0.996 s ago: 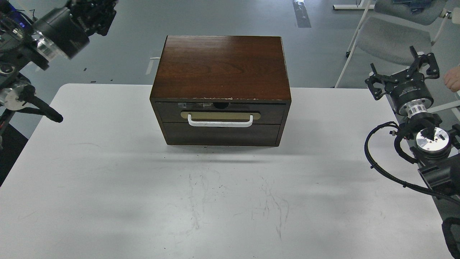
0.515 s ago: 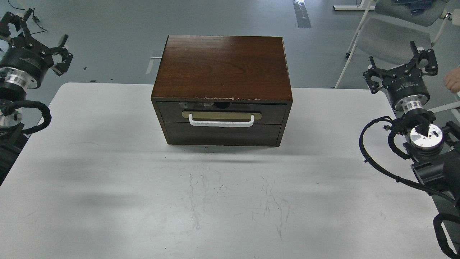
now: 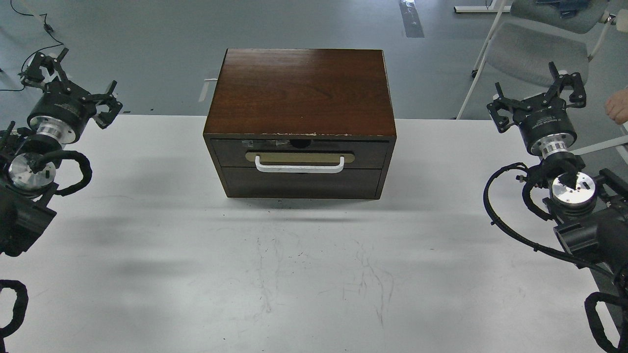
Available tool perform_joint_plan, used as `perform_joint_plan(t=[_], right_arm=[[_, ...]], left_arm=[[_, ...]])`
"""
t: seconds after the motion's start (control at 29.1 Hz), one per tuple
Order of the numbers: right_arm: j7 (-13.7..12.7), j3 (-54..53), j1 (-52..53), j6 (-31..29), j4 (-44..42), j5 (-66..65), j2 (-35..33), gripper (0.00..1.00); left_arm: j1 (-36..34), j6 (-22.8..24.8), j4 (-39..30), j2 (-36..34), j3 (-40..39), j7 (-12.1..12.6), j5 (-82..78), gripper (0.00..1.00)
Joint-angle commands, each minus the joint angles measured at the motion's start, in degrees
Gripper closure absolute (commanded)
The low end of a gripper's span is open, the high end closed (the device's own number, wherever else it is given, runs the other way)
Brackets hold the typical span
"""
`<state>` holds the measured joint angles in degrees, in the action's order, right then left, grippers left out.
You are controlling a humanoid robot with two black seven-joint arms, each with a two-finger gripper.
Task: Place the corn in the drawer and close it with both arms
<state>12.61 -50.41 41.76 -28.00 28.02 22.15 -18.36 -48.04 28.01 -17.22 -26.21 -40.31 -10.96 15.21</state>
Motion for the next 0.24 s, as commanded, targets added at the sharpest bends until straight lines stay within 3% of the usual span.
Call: perform_joint_plan(t=[0.0, 0.21], right_arm=[[0.31, -0.57, 0.16, 0.0, -0.08, 0.0, 0.08, 0.0], [0.31, -0.57, 0.16, 0.0, 0.01, 0.0, 0.08, 0.0]], left_arm=[[1.37, -0.01, -0.01, 0.54, 0.06, -0.2, -0.09, 0.02], [1.45, -0.01, -0.1, 0.98, 0.06, -0.29, -0.09, 0.02]])
